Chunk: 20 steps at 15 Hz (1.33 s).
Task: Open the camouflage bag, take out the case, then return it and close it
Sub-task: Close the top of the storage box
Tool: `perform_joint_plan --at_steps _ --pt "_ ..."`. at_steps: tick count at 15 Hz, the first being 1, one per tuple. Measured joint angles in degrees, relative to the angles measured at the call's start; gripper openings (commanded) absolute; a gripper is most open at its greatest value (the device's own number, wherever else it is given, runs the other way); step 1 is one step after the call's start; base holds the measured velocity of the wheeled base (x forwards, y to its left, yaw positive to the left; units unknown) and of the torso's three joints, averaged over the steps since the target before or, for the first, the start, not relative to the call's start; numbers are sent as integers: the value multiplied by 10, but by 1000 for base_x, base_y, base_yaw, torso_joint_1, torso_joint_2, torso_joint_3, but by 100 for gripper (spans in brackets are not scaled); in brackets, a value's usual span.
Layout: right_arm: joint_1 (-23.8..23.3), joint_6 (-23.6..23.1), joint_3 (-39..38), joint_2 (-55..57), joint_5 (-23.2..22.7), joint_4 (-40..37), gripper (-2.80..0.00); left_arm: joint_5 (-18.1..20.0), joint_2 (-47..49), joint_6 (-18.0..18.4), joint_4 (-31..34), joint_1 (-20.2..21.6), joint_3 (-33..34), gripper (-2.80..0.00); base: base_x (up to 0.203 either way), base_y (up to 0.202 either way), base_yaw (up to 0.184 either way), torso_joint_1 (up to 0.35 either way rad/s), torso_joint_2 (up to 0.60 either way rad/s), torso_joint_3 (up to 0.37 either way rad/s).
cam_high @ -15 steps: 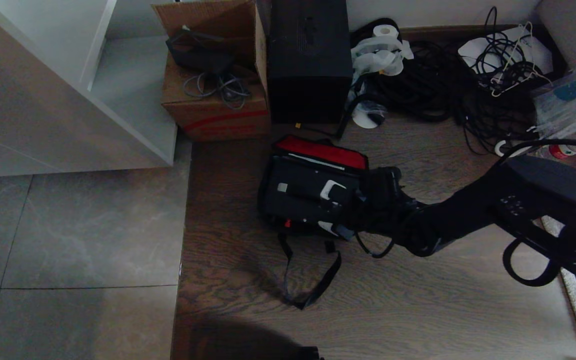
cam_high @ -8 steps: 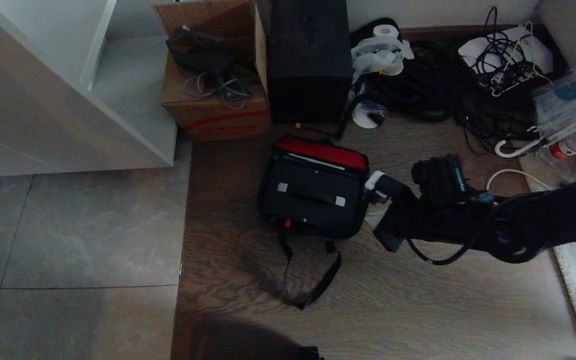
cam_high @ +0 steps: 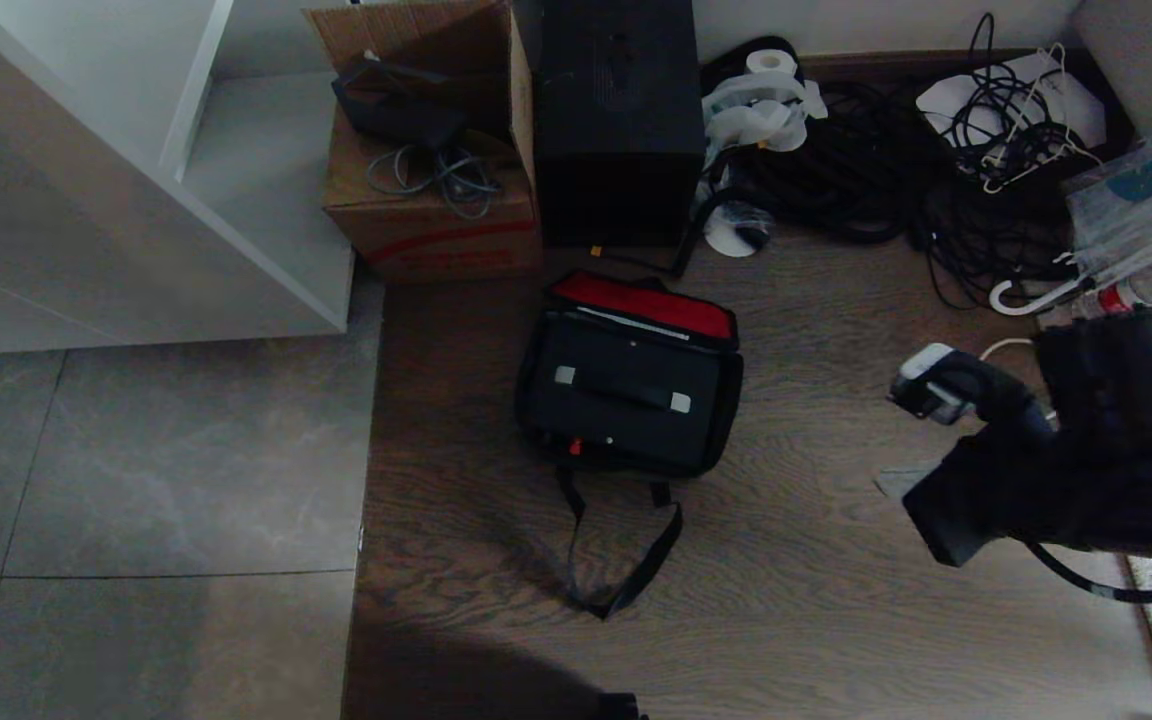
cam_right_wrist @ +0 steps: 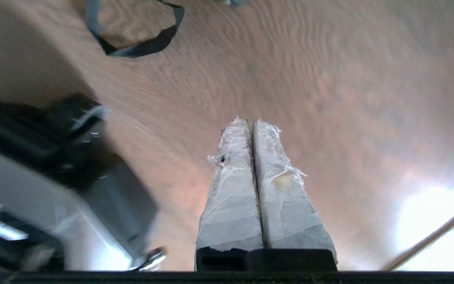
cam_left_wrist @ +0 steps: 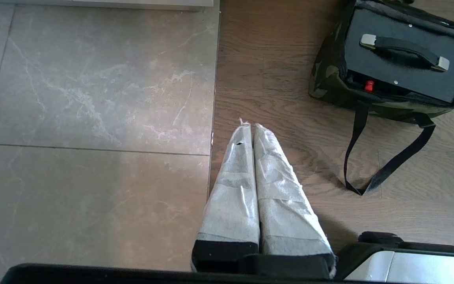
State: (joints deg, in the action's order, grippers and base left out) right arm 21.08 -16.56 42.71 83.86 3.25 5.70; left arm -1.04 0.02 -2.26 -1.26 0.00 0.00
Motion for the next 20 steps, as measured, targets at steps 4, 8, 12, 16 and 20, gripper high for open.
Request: perform_joint_plan --at_steps 4,8,12,16,20 --pt "-1 44 -90 -128 -2 -55 -280 0 0 0 0 0 0 -280 0 0 0 0 0 0" --pt "-6 89 -105 -210 -25 -197 -280 0 0 0 0 0 0 -280 0 0 0 0 0 0" --pt "-7 204 -39 -176 -96 -236 -280 0 0 0 0 0 0 -280 0 0 0 0 0 0" --pt "-8 235 53 -85 -115 -243 -280 0 0 0 0 0 0 -280 0 0 0 0 0 0" --pt "-18 231 150 45 -117 -156 -280 0 0 0 0 0 0 -280 0 0 0 0 0 0"
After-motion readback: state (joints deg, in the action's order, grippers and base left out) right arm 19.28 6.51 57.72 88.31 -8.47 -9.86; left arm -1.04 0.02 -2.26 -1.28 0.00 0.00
